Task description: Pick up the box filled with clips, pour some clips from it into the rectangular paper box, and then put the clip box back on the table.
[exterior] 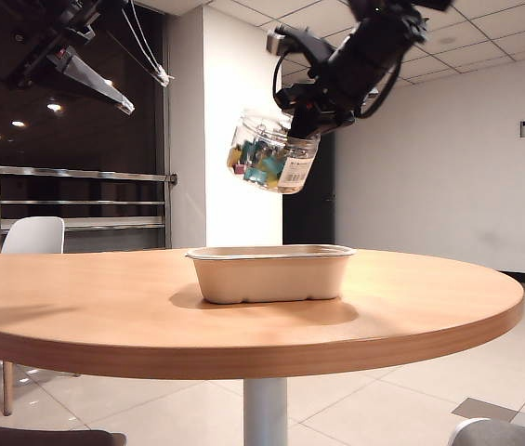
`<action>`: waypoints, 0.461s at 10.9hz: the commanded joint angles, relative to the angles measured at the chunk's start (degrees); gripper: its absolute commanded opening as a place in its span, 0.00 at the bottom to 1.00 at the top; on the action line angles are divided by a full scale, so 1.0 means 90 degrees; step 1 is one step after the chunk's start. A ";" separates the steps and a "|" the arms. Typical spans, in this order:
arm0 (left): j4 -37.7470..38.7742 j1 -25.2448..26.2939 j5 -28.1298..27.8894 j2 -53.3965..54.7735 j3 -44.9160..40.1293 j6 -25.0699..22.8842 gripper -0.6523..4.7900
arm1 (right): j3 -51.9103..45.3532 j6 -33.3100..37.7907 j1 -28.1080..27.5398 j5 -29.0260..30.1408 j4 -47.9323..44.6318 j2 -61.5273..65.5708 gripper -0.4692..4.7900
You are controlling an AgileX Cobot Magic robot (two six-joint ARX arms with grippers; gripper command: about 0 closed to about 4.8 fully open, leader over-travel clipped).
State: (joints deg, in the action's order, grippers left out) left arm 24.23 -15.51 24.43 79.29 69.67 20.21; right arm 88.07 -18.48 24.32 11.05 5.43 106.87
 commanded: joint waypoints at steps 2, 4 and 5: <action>-0.0083 -0.0005 0.0032 -0.0029 0.0022 -0.0032 0.57 | -0.2028 -0.0491 0.0015 0.0126 -0.4065 -0.0010 0.09; -0.0090 -0.0005 0.0027 -0.0029 0.0022 -0.0034 0.57 | -0.2480 -0.2480 0.0396 -0.0845 -0.6071 0.0714 0.09; -0.0085 -0.0005 0.0029 -0.0029 0.0022 -0.0034 0.57 | -0.2793 -0.2875 0.0471 -0.1061 -0.6467 0.0748 0.09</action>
State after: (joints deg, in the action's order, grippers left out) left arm 24.21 -15.53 24.47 79.29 69.67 20.21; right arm 63.18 -42.46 28.34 2.13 -48.51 113.73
